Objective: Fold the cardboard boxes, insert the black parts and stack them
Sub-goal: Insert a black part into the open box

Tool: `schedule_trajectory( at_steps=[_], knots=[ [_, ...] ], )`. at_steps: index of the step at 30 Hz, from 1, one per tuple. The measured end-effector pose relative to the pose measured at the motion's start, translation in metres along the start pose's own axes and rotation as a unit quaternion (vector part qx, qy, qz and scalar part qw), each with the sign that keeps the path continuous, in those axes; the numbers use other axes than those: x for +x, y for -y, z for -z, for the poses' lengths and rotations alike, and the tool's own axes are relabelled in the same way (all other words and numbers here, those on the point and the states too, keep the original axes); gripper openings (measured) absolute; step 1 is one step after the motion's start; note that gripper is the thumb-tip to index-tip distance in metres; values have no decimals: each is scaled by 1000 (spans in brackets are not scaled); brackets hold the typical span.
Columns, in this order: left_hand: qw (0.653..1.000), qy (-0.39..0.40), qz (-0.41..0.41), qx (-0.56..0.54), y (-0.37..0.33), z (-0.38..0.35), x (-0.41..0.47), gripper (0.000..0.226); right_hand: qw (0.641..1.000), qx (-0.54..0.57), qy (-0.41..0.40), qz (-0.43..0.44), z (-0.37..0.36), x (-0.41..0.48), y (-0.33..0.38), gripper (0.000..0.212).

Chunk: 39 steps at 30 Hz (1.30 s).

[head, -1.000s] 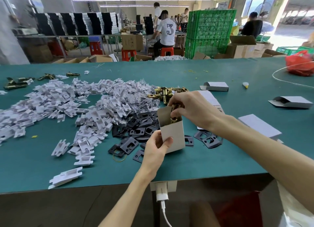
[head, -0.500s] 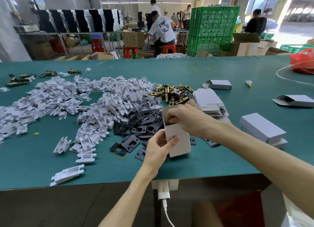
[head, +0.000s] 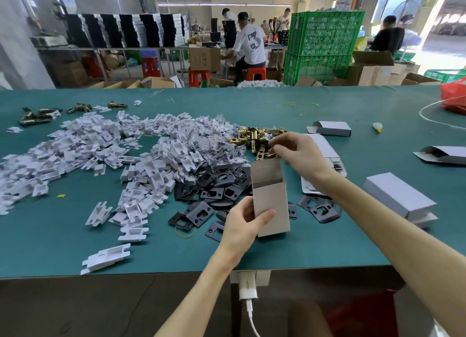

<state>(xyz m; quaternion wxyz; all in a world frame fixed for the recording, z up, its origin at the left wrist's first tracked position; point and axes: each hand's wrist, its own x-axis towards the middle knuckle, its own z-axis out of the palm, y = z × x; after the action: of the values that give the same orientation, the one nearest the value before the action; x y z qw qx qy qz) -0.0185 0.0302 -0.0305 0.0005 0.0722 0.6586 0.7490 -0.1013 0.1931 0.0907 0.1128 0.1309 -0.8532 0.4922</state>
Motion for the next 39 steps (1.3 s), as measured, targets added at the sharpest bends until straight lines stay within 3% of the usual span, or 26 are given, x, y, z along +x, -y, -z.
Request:
schedule_trajectory(
  at_steps=[2,4,7,9,11,14,18,20,23,27,32,39],
  knots=[
    [1000,-21,-9,-5,0,1,0,30,989,98,43,-99,0,9,-18,15],
    [998,-54,-14,-26,0,3,1,28,984,103,91,-116,-7,13,-36,18],
    [994,-86,-3,-74,0,2,1,31,986,-88,142,14,-32,8,-54,36],
    [991,-101,8,-89,0,0,1,38,970,-155,165,86,-51,2,-64,32],
    [990,-105,10,-88,0,0,1,39,961,-193,180,87,-65,-3,-71,27],
    [993,-93,9,-76,0,0,1,41,967,-195,159,45,-74,-8,-70,30],
    [994,-89,10,-66,-1,0,2,38,971,-168,150,79,-70,-10,-61,20],
    [994,-89,12,-64,-1,-1,1,42,964,-202,156,77,-65,-11,-60,24],
    [995,-86,11,-58,-1,-1,1,45,960,-235,127,80,-57,-13,-57,9],
    [995,-81,8,-51,0,0,1,45,954,-278,97,62,-47,-13,-55,15],
    [995,-84,7,-47,1,-1,2,44,955,-257,142,45,-42,-16,-57,12],
    [995,-91,13,-41,1,0,2,52,962,-232,144,23,-40,-19,-60,6]
  ],
)
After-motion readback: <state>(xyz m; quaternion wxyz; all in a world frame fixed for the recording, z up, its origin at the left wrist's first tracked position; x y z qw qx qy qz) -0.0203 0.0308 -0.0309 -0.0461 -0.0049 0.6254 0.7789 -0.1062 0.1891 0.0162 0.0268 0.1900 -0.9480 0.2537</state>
